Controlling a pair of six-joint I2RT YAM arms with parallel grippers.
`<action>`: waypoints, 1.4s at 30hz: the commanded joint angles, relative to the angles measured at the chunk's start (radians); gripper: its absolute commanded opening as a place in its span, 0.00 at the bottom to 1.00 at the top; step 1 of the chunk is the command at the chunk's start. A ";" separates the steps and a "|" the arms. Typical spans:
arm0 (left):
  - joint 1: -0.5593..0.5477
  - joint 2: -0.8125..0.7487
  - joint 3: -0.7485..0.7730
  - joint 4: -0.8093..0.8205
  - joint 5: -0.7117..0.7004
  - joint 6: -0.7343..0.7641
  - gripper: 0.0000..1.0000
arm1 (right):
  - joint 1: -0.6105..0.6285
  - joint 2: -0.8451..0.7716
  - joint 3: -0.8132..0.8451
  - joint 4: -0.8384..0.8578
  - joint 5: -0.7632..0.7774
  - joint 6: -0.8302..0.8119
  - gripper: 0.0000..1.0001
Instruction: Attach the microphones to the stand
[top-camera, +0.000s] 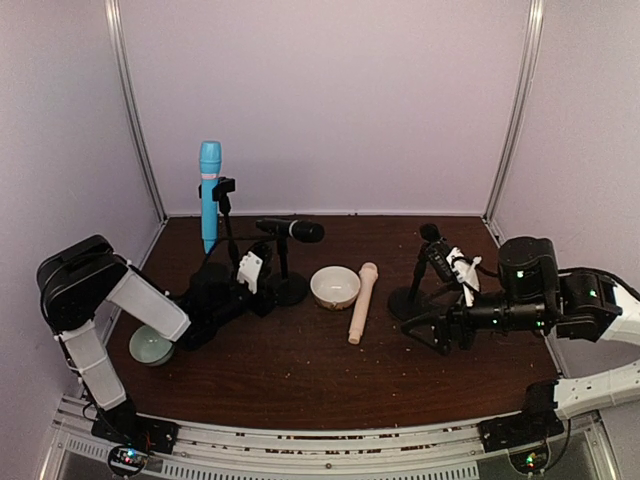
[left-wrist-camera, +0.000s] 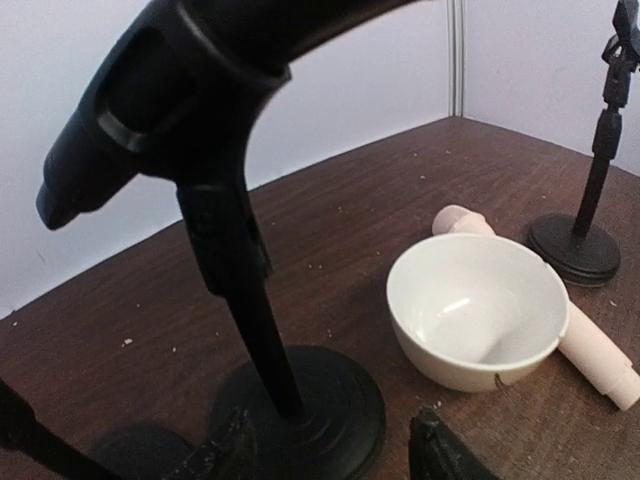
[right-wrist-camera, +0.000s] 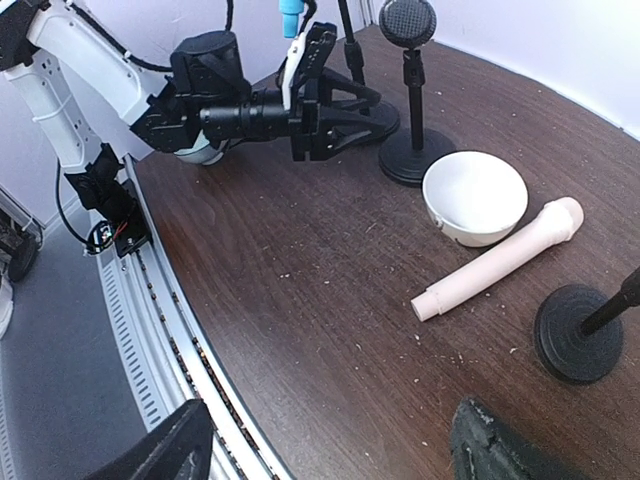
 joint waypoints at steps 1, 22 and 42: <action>-0.086 -0.078 -0.100 0.131 -0.145 -0.035 0.55 | 0.004 -0.055 0.049 -0.094 0.198 0.001 0.82; -0.575 -0.265 0.113 -0.385 -0.266 -0.062 0.57 | -0.508 0.219 0.173 0.100 0.106 -0.076 0.82; -0.585 -0.333 -0.056 -0.284 -0.248 -0.148 0.55 | -0.496 0.609 0.350 0.127 0.396 -0.177 0.68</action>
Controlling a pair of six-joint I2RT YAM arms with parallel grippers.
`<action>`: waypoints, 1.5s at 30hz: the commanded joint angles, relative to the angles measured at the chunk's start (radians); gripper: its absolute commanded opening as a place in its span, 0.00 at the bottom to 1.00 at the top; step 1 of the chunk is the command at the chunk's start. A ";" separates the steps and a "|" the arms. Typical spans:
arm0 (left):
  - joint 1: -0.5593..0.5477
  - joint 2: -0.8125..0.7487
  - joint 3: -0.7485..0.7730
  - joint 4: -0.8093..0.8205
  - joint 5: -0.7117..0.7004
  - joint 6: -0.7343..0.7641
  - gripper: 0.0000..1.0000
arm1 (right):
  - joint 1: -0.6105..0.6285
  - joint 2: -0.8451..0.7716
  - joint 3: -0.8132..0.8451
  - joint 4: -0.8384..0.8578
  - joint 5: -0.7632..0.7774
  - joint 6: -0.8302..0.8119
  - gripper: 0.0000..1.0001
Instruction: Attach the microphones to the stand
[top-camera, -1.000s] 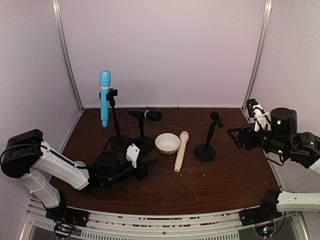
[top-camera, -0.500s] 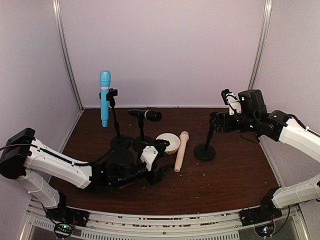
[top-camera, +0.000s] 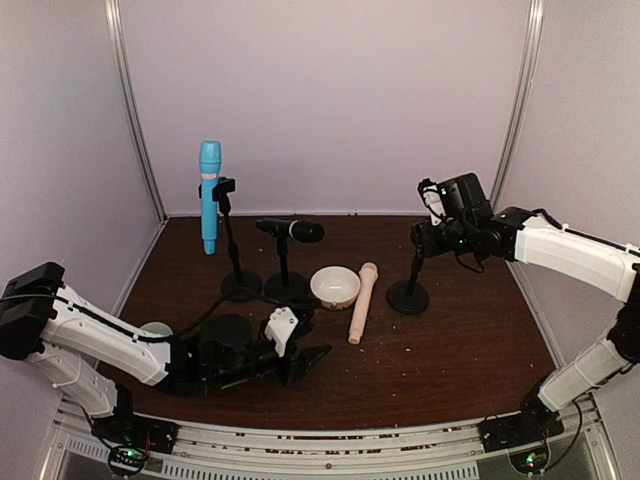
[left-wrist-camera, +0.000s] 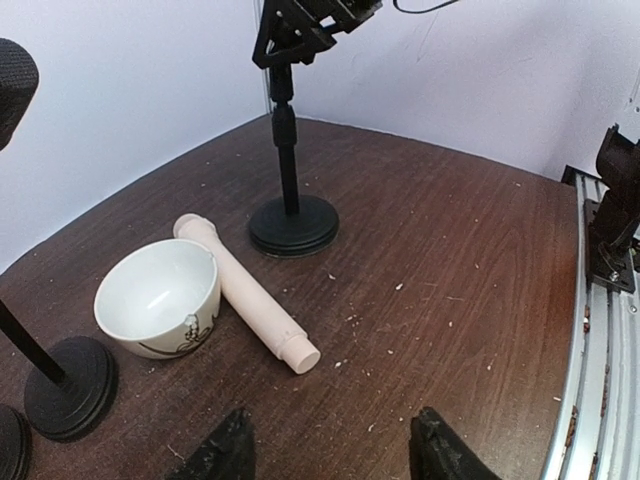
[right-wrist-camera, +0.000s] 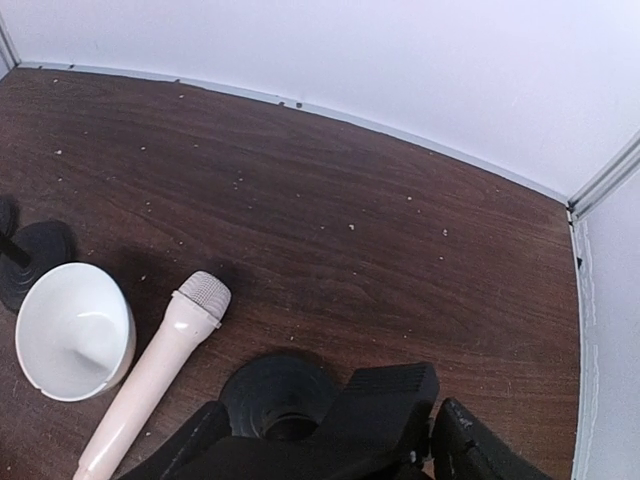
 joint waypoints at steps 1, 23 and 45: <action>-0.004 -0.012 -0.002 0.067 0.011 -0.008 0.55 | 0.013 0.020 0.036 0.000 0.114 -0.009 0.66; -0.004 0.088 0.084 0.077 0.044 0.043 0.57 | 0.197 -0.228 -0.056 -0.142 0.218 -0.044 0.34; -0.003 0.393 0.084 0.575 0.350 0.106 0.54 | 0.579 -0.282 -0.007 -0.111 -0.036 -0.038 0.33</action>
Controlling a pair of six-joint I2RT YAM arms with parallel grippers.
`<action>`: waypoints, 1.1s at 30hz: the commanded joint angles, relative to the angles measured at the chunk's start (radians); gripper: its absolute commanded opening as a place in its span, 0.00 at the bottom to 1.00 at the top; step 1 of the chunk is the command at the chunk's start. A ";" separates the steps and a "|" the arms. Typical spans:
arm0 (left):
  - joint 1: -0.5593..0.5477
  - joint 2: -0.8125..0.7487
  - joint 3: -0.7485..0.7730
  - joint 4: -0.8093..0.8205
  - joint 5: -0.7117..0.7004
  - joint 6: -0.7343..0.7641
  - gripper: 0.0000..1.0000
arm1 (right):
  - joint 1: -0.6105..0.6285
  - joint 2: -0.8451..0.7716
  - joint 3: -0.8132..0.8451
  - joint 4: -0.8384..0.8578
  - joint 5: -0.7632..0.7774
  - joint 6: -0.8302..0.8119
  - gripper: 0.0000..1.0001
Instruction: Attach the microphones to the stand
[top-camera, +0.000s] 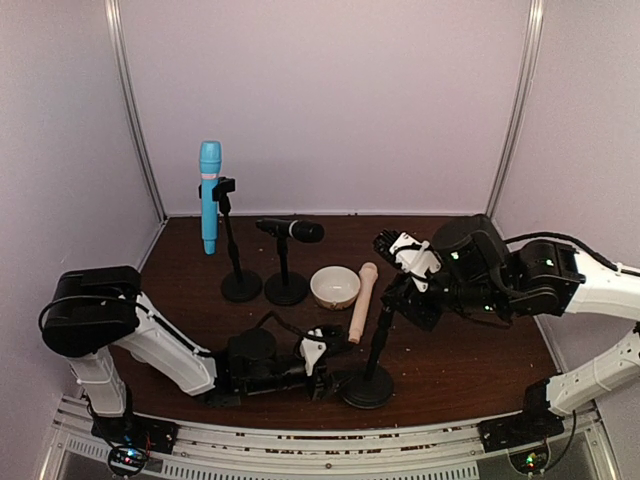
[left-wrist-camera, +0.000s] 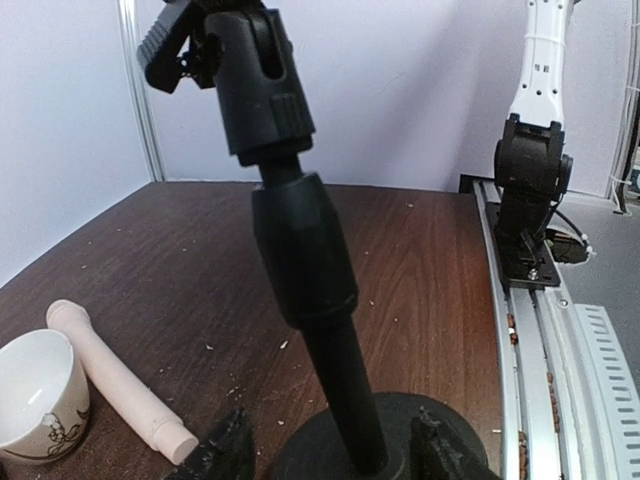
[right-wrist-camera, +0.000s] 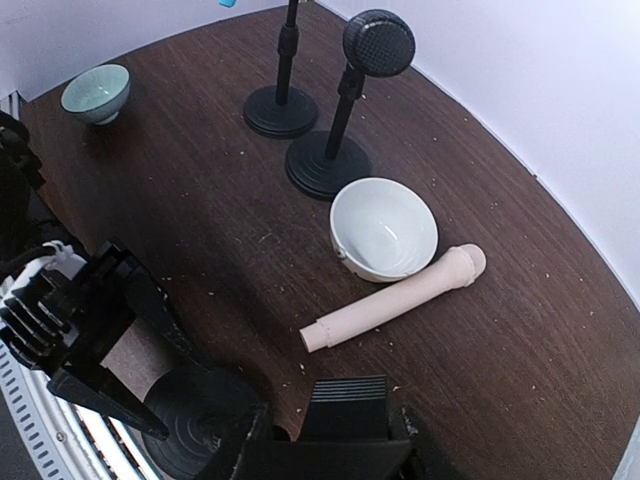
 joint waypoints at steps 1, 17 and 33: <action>-0.003 0.037 0.022 0.122 0.048 -0.018 0.54 | 0.002 -0.020 0.031 0.139 -0.076 0.015 0.33; -0.002 0.107 0.056 0.117 0.051 -0.038 0.17 | 0.003 -0.025 0.024 0.191 -0.151 0.024 0.33; 0.042 0.071 -0.057 0.292 -0.038 -0.301 0.00 | 0.002 -0.321 -0.294 0.437 0.026 0.289 0.83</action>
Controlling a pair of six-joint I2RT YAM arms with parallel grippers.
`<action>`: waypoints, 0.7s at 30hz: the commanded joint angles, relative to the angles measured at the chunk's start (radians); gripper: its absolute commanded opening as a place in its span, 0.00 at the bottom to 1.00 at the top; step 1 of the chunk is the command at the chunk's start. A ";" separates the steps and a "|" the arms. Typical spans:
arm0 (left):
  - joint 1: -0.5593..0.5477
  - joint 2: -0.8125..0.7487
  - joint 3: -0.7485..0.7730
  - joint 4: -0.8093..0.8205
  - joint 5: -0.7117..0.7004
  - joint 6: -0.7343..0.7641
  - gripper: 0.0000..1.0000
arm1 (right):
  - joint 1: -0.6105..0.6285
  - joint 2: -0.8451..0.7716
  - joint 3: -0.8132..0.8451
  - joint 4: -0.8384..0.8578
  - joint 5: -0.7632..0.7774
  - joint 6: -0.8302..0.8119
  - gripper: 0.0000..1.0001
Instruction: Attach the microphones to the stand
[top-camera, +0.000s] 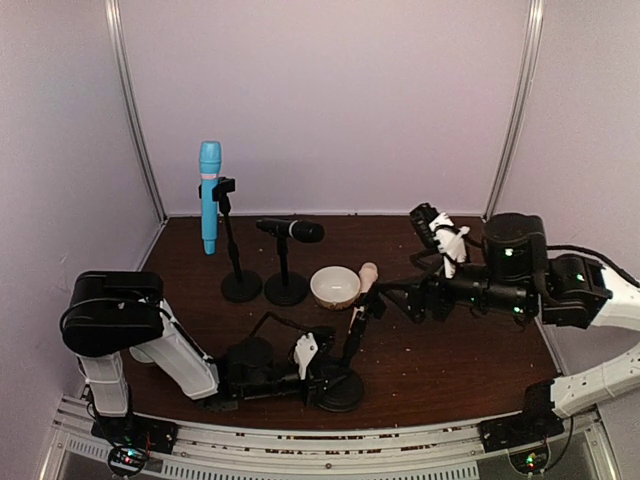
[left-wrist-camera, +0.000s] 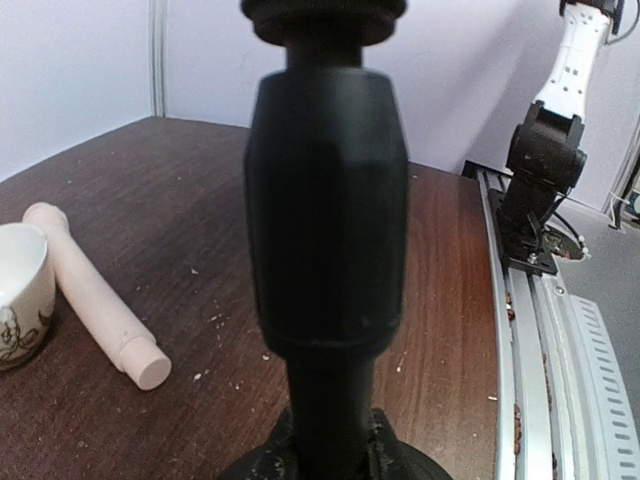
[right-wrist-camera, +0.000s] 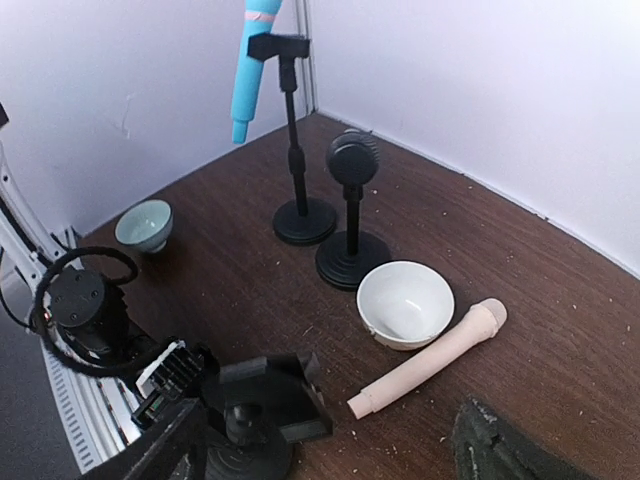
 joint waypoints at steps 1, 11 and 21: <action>0.016 -0.029 0.004 0.175 -0.063 -0.136 0.00 | 0.001 -0.162 -0.227 0.258 0.064 0.201 0.80; 0.015 -0.120 0.036 0.043 -0.082 -0.254 0.00 | 0.101 0.028 -0.384 0.568 0.099 0.277 0.66; 0.015 -0.148 0.027 0.055 -0.042 -0.247 0.00 | 0.121 0.235 -0.267 0.615 0.065 0.249 0.60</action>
